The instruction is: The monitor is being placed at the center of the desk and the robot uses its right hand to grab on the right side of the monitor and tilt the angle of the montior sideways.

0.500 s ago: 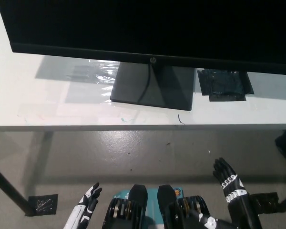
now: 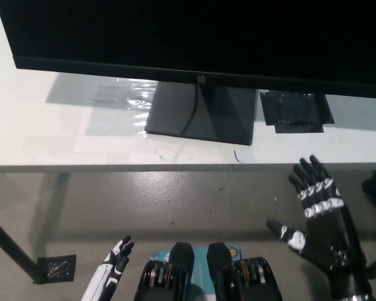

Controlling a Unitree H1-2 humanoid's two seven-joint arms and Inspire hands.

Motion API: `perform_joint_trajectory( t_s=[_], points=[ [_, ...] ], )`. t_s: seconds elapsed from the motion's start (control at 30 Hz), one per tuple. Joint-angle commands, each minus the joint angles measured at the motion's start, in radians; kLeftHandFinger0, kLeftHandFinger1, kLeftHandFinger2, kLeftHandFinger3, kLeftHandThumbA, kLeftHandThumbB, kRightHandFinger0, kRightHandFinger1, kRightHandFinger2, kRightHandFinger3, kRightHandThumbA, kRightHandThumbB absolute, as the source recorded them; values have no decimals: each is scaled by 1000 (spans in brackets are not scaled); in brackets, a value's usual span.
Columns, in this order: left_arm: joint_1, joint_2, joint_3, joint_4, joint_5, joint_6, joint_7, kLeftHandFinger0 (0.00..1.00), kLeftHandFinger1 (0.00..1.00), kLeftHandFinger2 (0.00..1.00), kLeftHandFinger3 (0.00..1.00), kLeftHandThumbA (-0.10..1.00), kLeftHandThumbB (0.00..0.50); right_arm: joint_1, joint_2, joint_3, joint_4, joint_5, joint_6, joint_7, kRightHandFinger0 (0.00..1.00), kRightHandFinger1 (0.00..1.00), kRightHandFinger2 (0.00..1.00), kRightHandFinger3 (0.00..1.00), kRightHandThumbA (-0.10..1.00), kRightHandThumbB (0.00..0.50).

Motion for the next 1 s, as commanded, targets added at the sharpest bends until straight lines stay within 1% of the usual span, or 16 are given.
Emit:
perform_joint_trajectory(
  t_s=[0.0, 0.07, 0.1, 0.13, 0.23, 0.27, 0.3, 0.43, 0.5, 0.53, 0.63, 0.67, 0.7, 0.77, 0.8, 0.97],
  points=[
    [-48, 12, 22, -69, -60, -70, -33, 1000, 1000, 1000, 1000, 1000, 258, -161, 34, -104, -43, 508, 253, 14, 1000, 1000, 1000, 1000, 1000, 441],
    [-48, 12, 22, -69, -60, -70, -33, 1000, 1000, 1000, 1000, 1000, 257, -162, 36, -109, -43, 511, 260, 16, 1000, 1000, 1000, 1000, 1000, 440],
    [-48, 7, 31, -89, -75, -70, -44, 1000, 1000, 1000, 1000, 1000, 268, -218, 55, -148, 17, 613, 308, 17, 1000, 1000, 1000, 1000, 1000, 414],
    [-47, 5, 35, -96, -83, -70, -52, 1000, 1000, 1000, 1000, 1000, 269, -233, 61, -160, 32, 634, 320, 12, 1000, 1000, 1000, 1000, 1000, 412],
    [-48, 4, 35, -96, -84, -70, -52, 1000, 1000, 1000, 1000, 1000, 270, -234, 64, -167, 32, 635, 330, 15, 1000, 1000, 1000, 1000, 1000, 412],
    [-45, 1, 38, -126, -86, -70, -48, 1000, 1000, 1000, 1000, 1000, 288, -273, 80, -197, 79, 670, 343, 7, 1000, 1000, 1000, 1000, 1000, 377],
    [-44, 0, 39, -134, -86, -70, -46, 1000, 1000, 1000, 1000, 1000, 293, -284, 85, -206, 93, 679, 347, 5, 1000, 1000, 1000, 1000, 1000, 368],
    [-48, 2, 39, -147, -87, -70, -51, 1000, 1000, 1000, 1000, 1000, 274, -338, 107, -254, 170, 702, 371, 11, 1000, 1000, 1000, 1000, 1000, 353],
    [-47, 2, 40, -147, -87, -70, -53, 1000, 1000, 1000, 1000, 1000, 272, -340, 111, -262, 172, 701, 380, 14, 1000, 1000, 1000, 1000, 1000, 352],
    [-46, 5, 36, -151, -77, -70, -45, 1000, 1000, 1000, 1000, 1000, 272, -375, 126, -292, 230, 724, 396, 2, 1000, 1000, 1000, 1000, 1000, 338],
    [-45, 5, 36, -152, -77, -70, -46, 1000, 1000, 1000, 1000, 1000, 272, -383, 135, -310, 239, 722, 413, 7, 1000, 1000, 1000, 1000, 1000, 337],
    [-42, 5, 34, -150, -73, -70, -41, 1000, 1000, 1000, 1000, 1000, 272, -396, 143, -322, 273, 730, 418, 9, 1000, 1000, 1000, 1000, 1000, 316],
    [-37, 3, 32, -148, -69, -70, -37, 1000, 1000, 1000, 1000, 1000, 264, -426, 161, -353, 346, 746, 434, 1, 1000, 1000, 1000, 1000, 1000, 318],
    [-37, 3, 31, -147, -66, -70, -36, 1000, 1000, 1000, 1000, 1000, 266, -441, 173, -378, 386, 752, 449, 2, 1000, 1000, 1000, 1000, 1000, 315],
    [-37, 4, 29, -145, -64, -70, -35, 1000, 1000, 1000, 1000, 1000, 278, -453, 179, -390, 426, 744, 454, 5, 1000, 1000, 1000, 1000, 1000, 313],
    [-37, 6, 28, -146, -61, -70, -36, 1000, 1000, 1000, 1000, 1000, 274, -491, 193, -436, 549, 718, 470, 61, 1000, 1000, 1000, 1000, 1000, 325]
  ],
)
